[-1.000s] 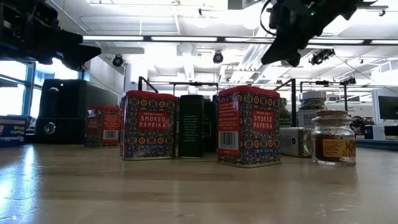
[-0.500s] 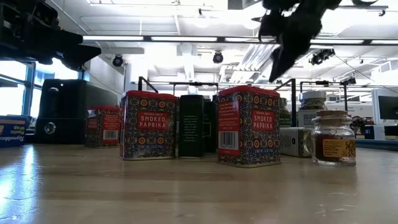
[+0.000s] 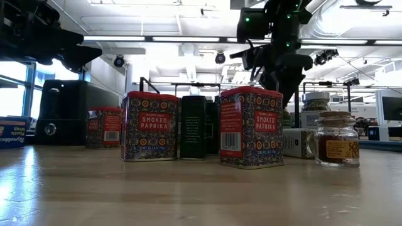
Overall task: Shelf spices
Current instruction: Put the right green seasoning bottle on the shelf
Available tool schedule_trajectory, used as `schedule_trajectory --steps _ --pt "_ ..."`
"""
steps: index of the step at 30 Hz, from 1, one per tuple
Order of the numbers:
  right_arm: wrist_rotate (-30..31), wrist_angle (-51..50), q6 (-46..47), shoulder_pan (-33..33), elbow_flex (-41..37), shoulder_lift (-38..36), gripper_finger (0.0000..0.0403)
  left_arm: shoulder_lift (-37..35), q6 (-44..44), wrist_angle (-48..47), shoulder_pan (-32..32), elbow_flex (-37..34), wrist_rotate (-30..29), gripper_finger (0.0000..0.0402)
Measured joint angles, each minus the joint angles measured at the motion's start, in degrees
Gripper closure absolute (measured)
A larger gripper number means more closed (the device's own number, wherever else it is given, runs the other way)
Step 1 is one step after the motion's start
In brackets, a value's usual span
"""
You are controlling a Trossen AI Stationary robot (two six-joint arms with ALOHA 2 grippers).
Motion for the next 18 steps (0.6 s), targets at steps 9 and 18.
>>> schedule_trajectory --steps 9,18 --pt "0.0 -2.9 5.3 0.0 2.0 0.0 0.0213 0.0 -0.1 0.0 0.0 0.0 0.0 0.0133" --pt "5.5 -13.7 4.1 -5.8 22.2 -0.1 0.0213 0.0 0.0 0.1 0.0 0.0 0.0 0.0133"
